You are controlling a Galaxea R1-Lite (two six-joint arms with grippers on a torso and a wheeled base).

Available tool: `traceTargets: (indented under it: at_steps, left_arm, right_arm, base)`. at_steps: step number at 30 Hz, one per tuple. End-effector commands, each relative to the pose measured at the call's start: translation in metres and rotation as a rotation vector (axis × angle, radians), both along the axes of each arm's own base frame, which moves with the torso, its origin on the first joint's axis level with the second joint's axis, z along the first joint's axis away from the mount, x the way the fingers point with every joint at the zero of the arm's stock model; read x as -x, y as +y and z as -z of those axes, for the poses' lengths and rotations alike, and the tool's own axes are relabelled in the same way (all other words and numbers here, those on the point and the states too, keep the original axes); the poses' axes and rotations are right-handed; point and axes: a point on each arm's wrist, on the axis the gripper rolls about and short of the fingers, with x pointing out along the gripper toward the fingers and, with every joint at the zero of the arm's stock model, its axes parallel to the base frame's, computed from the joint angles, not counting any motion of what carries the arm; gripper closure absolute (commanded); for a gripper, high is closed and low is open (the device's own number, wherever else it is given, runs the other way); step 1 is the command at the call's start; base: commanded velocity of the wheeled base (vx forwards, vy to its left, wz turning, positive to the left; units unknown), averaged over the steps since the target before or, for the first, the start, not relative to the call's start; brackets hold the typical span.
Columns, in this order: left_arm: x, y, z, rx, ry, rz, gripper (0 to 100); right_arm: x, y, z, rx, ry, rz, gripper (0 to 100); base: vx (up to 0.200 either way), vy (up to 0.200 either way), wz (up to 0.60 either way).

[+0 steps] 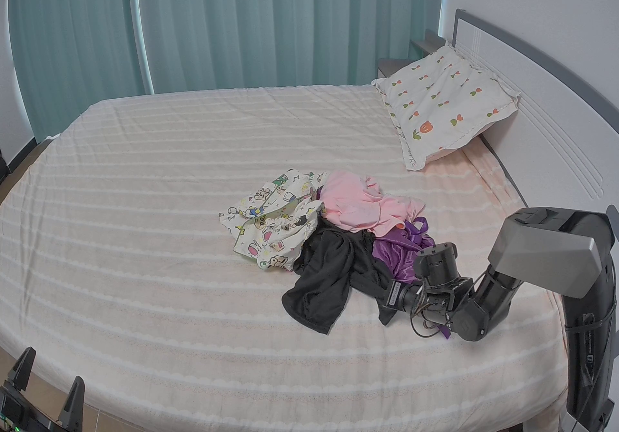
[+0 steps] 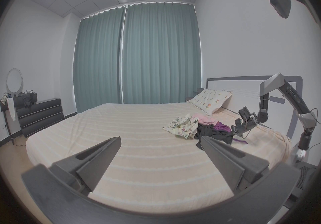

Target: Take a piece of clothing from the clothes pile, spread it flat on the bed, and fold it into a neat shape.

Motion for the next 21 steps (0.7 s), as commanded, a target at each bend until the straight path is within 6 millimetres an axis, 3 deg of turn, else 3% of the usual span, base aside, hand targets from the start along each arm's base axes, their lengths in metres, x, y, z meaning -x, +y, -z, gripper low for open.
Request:
traceTargets:
  at_steps: [1,3,5,8,9,10,11,15,16,17,21]
  left_arm:
    - [0.017,0.0,-0.05,0.047,-0.248,0.026,0]
    - [0.018,-0.001,-0.069,0.058,-0.236,0.063,0]
    - [0.014,-0.002,-0.074,0.037,-0.201,0.104,0]
    - [-0.006,-0.005,-0.076,0.014,-0.056,0.226,0]
    - [-0.022,-0.006,-0.076,0.024,0.05,0.28,0]
    - [-0.022,-0.006,-0.076,0.024,0.05,0.28,0]
    - [-0.039,-0.007,-0.076,0.034,0.151,0.327,0]
    - [-0.069,-0.01,-0.07,0.023,0.337,0.444,0]
    - [-0.07,-0.011,-0.069,0.022,0.344,0.449,0]
    - [-0.085,-0.014,-0.064,0.025,0.446,0.497,0]
    - [-0.114,-0.028,-0.052,0.019,0.607,0.604,0]
  right_arm:
    - [0.038,-0.024,-0.039,-0.124,-0.056,-0.032,100]
    - [0.051,-0.029,-0.041,-0.144,-0.061,-0.048,100]
    - [0.057,-0.032,-0.042,-0.153,-0.072,-0.052,100]
    - [0.072,-0.039,-0.041,-0.17,-0.091,-0.052,100]
    - [0.08,-0.041,-0.039,-0.184,-0.091,-0.055,100]
    - [0.08,-0.041,-0.039,-0.184,-0.091,-0.055,100]
    - [0.088,-0.044,-0.039,-0.193,-0.094,-0.061,100]
    - [0.099,-0.048,-0.04,-0.209,-0.118,-0.074,100]
    - [0.098,-0.048,-0.04,-0.211,-0.12,-0.075,100]
    - [0.101,-0.049,-0.041,-0.214,-0.124,-0.077,100]
    - [0.101,-0.049,-0.039,-0.214,-0.124,-0.075,100]
  base:
    - [0.0,0.0,0.0]
    - [0.0,0.0,0.0]
    - [0.0,0.0,0.0]
    - [0.0,0.0,0.0]
    - [0.0,0.0,0.0]
    - [0.0,0.0,0.0]
    - [0.0,0.0,0.0]
    - [0.0,0.0,0.0]
    - [0.0,0.0,0.0]
    - [0.0,0.0,0.0]
    - [0.0,0.0,0.0]
